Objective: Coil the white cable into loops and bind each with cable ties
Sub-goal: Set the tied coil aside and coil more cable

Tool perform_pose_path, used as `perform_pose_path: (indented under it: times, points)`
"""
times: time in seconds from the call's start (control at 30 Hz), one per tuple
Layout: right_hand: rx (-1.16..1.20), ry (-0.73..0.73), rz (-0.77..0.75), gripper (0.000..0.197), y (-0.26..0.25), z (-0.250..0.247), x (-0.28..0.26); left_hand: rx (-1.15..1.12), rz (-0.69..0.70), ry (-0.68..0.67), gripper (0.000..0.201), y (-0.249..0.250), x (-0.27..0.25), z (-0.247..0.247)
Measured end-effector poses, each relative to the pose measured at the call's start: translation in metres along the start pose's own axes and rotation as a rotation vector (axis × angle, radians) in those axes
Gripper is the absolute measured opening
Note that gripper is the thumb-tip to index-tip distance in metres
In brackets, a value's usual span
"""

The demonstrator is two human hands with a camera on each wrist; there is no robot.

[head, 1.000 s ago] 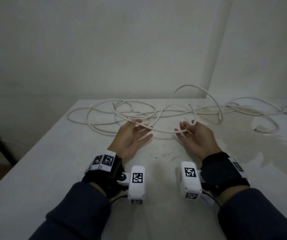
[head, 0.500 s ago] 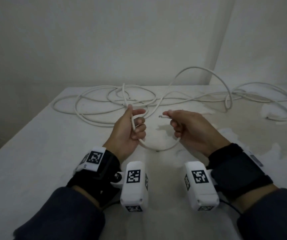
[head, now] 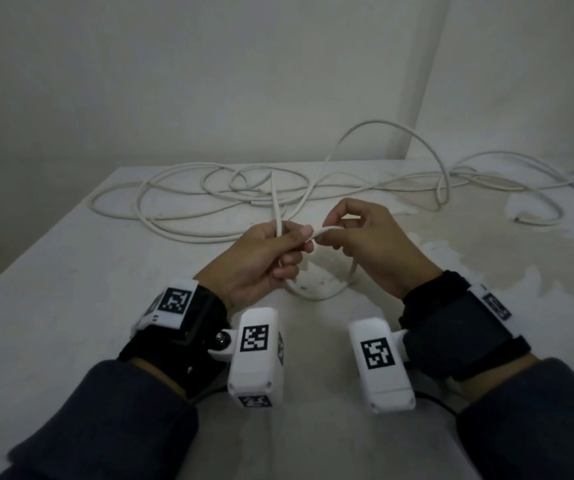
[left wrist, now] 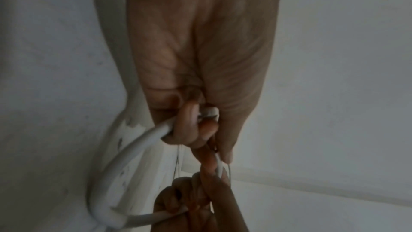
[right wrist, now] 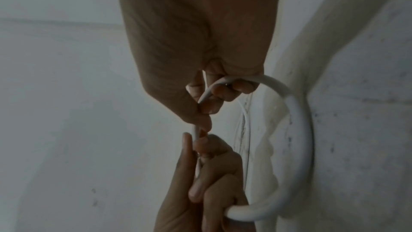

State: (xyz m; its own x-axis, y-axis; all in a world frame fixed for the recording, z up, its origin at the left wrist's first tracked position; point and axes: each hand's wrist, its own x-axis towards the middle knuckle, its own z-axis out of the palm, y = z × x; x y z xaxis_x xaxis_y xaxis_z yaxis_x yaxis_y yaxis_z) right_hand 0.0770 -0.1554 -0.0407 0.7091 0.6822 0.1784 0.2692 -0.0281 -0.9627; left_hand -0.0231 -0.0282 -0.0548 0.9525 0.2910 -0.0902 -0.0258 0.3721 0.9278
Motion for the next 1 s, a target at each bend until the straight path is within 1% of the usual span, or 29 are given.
perform_pose_path:
  times: [0.07,0.1,0.17,0.23,0.27,0.33,0.47,0.53,0.6,0.67,0.77,0.8,0.87,0.9,0.97,1.0]
  points:
    - [0.051,-0.012,0.021,0.018,0.001,-0.001,0.0,-0.024,0.004,0.0,0.007,0.001,0.0,0.001]
    - [0.094,-0.017,0.045,0.017,0.002,-0.001,0.001,-0.057,0.013,0.008,0.01,0.001,0.0,0.001]
    - [0.229,-0.024,0.123,0.014,0.005,-0.002,0.003,-0.158,0.052,0.045,0.016,0.004,0.001,0.002]
    - [0.378,-0.056,0.222,0.004,0.006,-0.002,0.003,-0.272,0.116,0.094,0.014,0.007,0.003,0.001]
    - [0.437,-0.081,0.27,0.006,0.007,-0.001,0.003,-0.324,0.142,0.119,0.015,0.007,0.004,-0.001]
    - [0.551,-0.097,0.325,0.018,0.008,0.001,0.003,-0.375,0.167,0.149,0.016,0.008,0.006,-0.003]
    - [0.735,-0.045,0.29,0.026,0.009,0.003,0.004,-0.3,0.13,0.131,0.02,0.003,0.008,-0.001]
    - [0.812,-0.055,0.299,0.026,0.009,0.002,0.004,-0.271,0.104,0.112,0.02,0.001,0.008,-0.001]
    - [0.864,-0.071,0.314,0.025,0.007,0.002,0.003,-0.155,0.103,0.09,0.02,-0.001,0.007,-0.002]
    - [0.885,-0.085,0.318,0.025,0.007,0.002,0.002,0.033,0.109,0.106,0.019,-0.003,0.005,-0.001]
    - [0.888,-0.125,0.331,0.024,0.006,0.001,0.002,0.166,0.116,0.154,0.017,-0.003,0.006,0.0]
    - [0.882,-0.137,0.331,0.02,0.006,0.001,0.001,0.186,0.12,0.172,0.018,-0.004,0.006,-0.001]
    - [0.82,-0.162,0.301,0.005,0.007,0.002,0.002,0.206,0.122,0.208,0.022,-0.005,0.008,-0.002]
    - [0.77,-0.166,0.275,0.012,0.009,0.003,0.002,0.215,0.121,0.217,0.021,-0.006,0.008,-0.003]
    - [0.65,-0.17,0.225,0.035,0.015,0.003,0.002,0.25,0.126,0.215,0.012,-0.006,0.008,-0.003]
    - [0.606,-0.16,0.214,0.042,0.016,0.003,0.001,0.267,0.128,0.218,0.009,-0.007,0.008,-0.003]
